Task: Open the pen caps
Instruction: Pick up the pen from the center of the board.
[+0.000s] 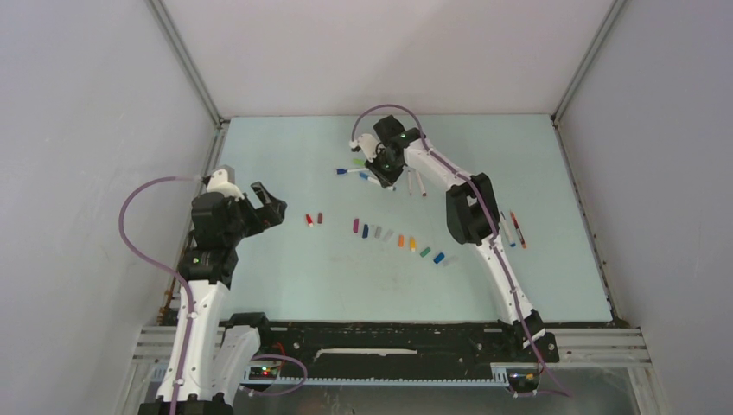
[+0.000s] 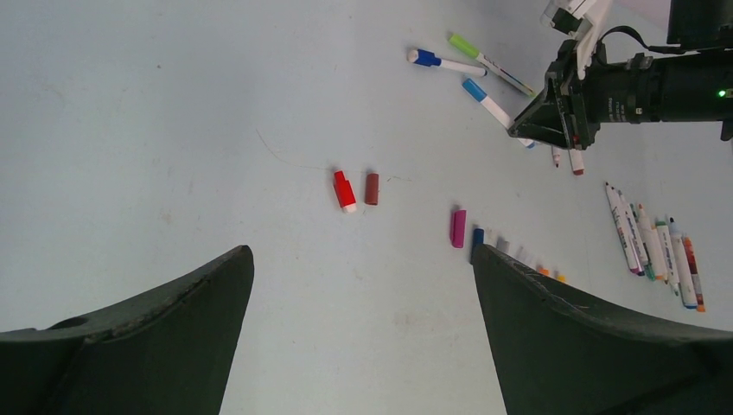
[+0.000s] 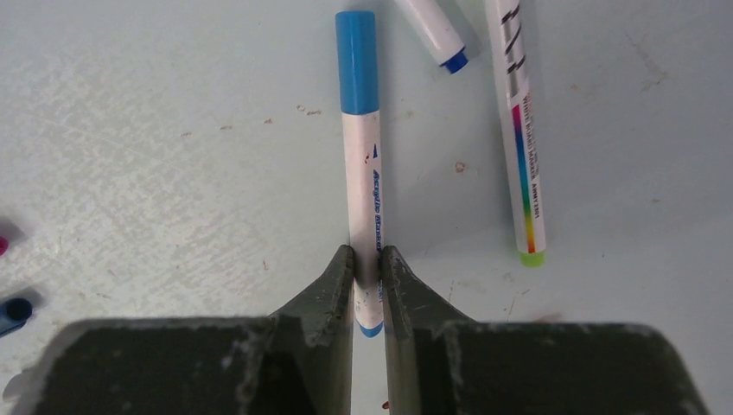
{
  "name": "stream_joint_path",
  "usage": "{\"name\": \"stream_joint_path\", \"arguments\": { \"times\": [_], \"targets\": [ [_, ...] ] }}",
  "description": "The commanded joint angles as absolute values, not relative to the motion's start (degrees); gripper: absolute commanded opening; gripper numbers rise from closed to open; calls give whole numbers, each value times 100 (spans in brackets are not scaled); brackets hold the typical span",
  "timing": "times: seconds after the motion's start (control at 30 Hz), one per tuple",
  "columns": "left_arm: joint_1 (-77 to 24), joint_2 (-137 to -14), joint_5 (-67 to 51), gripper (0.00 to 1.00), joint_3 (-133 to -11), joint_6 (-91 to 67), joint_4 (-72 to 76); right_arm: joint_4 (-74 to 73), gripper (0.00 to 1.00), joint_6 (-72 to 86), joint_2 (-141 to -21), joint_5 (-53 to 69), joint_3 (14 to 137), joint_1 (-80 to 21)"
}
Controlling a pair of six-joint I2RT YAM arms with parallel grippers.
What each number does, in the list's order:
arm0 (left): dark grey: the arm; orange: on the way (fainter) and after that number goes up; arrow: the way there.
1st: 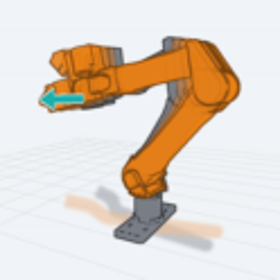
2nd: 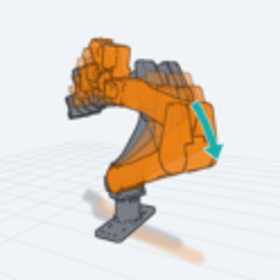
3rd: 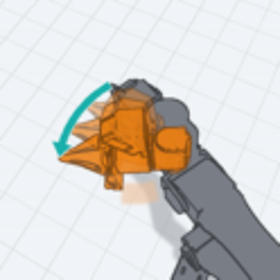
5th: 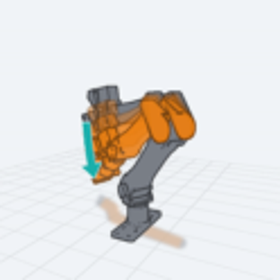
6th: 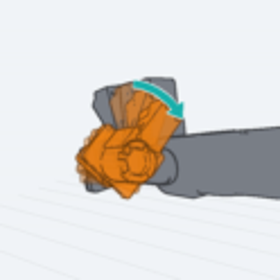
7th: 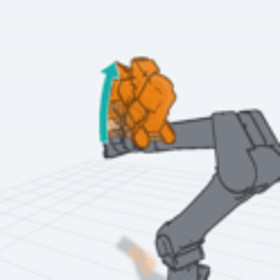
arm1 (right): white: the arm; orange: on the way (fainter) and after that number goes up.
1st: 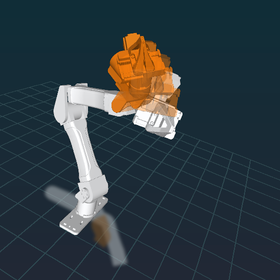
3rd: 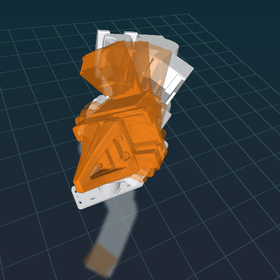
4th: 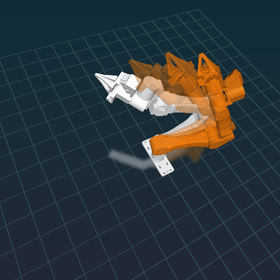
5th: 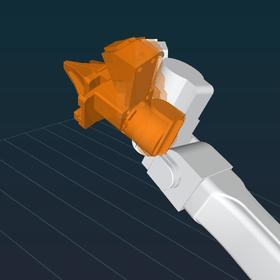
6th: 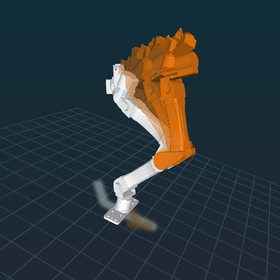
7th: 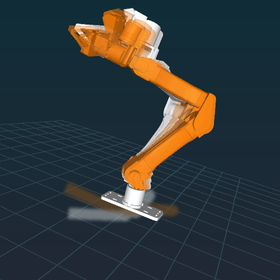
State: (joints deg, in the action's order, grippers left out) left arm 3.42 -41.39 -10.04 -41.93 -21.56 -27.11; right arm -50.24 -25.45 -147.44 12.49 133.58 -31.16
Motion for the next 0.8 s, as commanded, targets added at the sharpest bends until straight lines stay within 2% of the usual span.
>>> {"name": "stream_joint_path", "arguments": {
  "times": [0.0,0.2,0.37,0.5,0.77],
  "targets": [
    [404,-4101,-1147,100,-4272,-2188,-2522,-5247,10,-2759,-14300,1285,12826,-3165],
    [403,-4044,-1168,100,-4271,-2188,-2517,-5245,9,-2808,-13594,1262,11577,-3155],
    [401,-4005,-1186,100,-4263,-2197,-2504,-5194,13,-2795,-13317,1181,10895,-3170],
    [404,-4000,-1191,100,-4263,-2192,-2498,-5349,19,-2840,-13422,1157,11031,-3212],
    [404,-4003,-1184,100,-4263,-2192,-2509,-5909,28,-3057,-13999,962,12072,-3432]
  ]
}}
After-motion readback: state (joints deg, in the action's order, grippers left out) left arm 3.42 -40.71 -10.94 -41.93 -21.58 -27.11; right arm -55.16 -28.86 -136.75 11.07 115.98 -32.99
